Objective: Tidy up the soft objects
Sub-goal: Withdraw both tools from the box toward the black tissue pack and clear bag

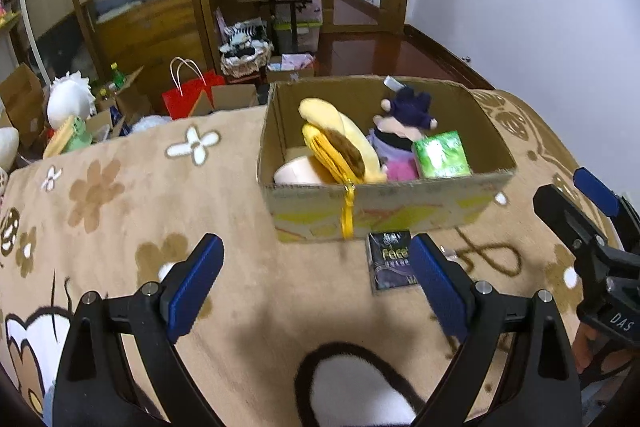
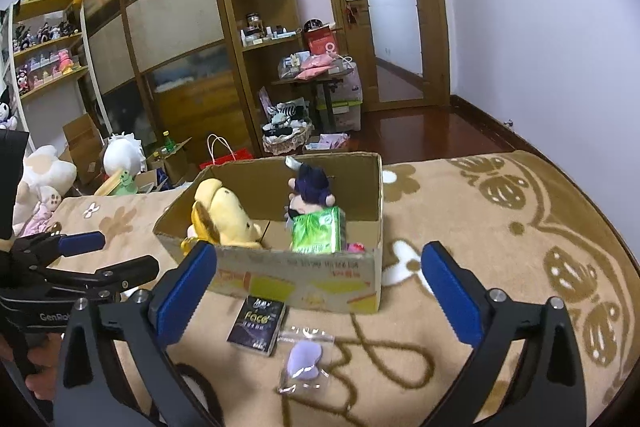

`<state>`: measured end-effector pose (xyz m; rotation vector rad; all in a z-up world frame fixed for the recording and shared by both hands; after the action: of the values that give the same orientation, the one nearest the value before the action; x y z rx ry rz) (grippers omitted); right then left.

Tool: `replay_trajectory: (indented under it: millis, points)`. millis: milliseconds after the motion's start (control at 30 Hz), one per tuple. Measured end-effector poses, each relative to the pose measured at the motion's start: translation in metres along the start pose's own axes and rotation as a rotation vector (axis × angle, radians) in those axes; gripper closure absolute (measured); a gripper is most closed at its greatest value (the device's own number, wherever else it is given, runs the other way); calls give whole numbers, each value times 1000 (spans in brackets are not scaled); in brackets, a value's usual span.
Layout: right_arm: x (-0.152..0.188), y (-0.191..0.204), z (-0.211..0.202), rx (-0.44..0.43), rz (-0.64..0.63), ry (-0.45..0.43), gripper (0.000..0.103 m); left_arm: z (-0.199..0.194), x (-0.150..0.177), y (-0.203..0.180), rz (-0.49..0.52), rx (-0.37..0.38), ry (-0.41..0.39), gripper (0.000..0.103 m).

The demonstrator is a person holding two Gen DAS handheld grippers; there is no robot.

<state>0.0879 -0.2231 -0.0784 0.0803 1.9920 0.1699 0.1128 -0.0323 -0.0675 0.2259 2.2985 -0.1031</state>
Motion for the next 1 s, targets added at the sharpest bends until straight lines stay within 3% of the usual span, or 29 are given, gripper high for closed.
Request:
replay_trajectory:
  millis: [400,767,1000]
  points:
    - [13,4,-22,22,-29,8,0,-16,15,-4,12,11,26,10]
    - [33,1,-7,30,-49,45,0,14,19,-6,-21,53,100,10]
    - [55,-7,16,65,-52,114,0,40,19,-12,-56,89,152,10]
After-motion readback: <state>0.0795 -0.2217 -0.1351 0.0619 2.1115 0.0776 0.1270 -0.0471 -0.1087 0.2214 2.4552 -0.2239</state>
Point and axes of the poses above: each gripper's, at about its wrist camera, not at the fingertips, and z roughly the way its jaws point, y to its left, x to its underside, the point moved 5 cm from there along z, roughly the way its jaws point, and after that the axes turned 9 degrees about -y, right-handed, at the moved point
